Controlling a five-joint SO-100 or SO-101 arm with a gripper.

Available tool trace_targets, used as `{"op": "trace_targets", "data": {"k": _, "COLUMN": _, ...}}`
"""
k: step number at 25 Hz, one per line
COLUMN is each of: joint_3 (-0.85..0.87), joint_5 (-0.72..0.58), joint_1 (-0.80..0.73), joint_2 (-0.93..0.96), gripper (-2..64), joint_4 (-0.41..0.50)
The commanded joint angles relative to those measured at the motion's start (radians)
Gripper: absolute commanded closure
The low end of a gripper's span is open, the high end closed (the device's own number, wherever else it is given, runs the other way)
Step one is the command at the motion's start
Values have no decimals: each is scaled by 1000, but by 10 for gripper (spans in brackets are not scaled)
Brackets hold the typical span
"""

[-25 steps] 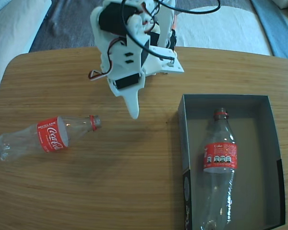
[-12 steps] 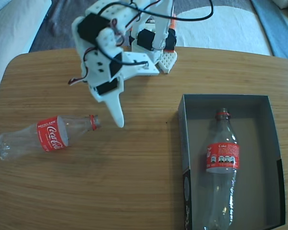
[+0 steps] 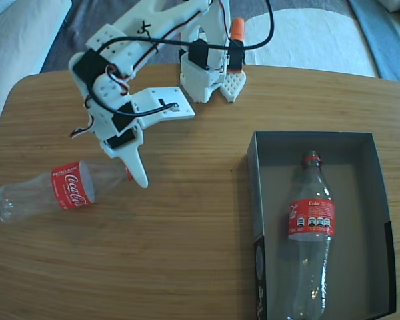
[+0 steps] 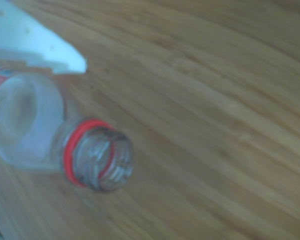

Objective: Grasp the bottles and put them in the box.

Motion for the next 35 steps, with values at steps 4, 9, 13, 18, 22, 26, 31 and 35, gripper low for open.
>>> {"op": "trace_targets", "data": {"k": 4, "joint_3": -123, "joint_5": -5, "joint_1": 23, "joint_2": -87, "gripper": 98, "joint_4": -38}}
{"op": "trace_targets", "data": {"k": 9, "joint_3": -161, "joint_5": -3, "joint_1": 21, "joint_2": -155, "gripper": 98, "joint_4": -38}}
{"op": "trace_targets", "data": {"k": 13, "joint_3": -160, "joint_5": 9, "joint_1": 21, "joint_2": -193, "gripper": 98, "joint_4": -57}}
{"op": "trace_targets", "data": {"k": 18, "joint_3": -161, "joint_5": 48, "joint_1": 15, "joint_2": -221, "gripper": 98, "joint_4": -60}}
{"op": "trace_targets", "data": {"k": 22, "joint_3": -161, "joint_5": 75, "joint_1": 12, "joint_2": -242, "gripper": 98, "joint_4": -60}}
{"op": "trace_targets", "data": {"k": 26, "joint_3": -161, "joint_5": 75, "joint_1": 15, "joint_2": -250, "gripper": 98, "joint_4": -84}}
{"op": "trace_targets", "data": {"k": 31, "joint_3": -175, "joint_5": 75, "joint_1": 20, "joint_2": -272, "gripper": 98, "joint_4": -104}}
{"op": "trace_targets", "data": {"k": 35, "joint_3": -219, "joint_5": 100, "joint_1": 21, "joint_2": -299, "gripper": 98, "joint_4": -106}}
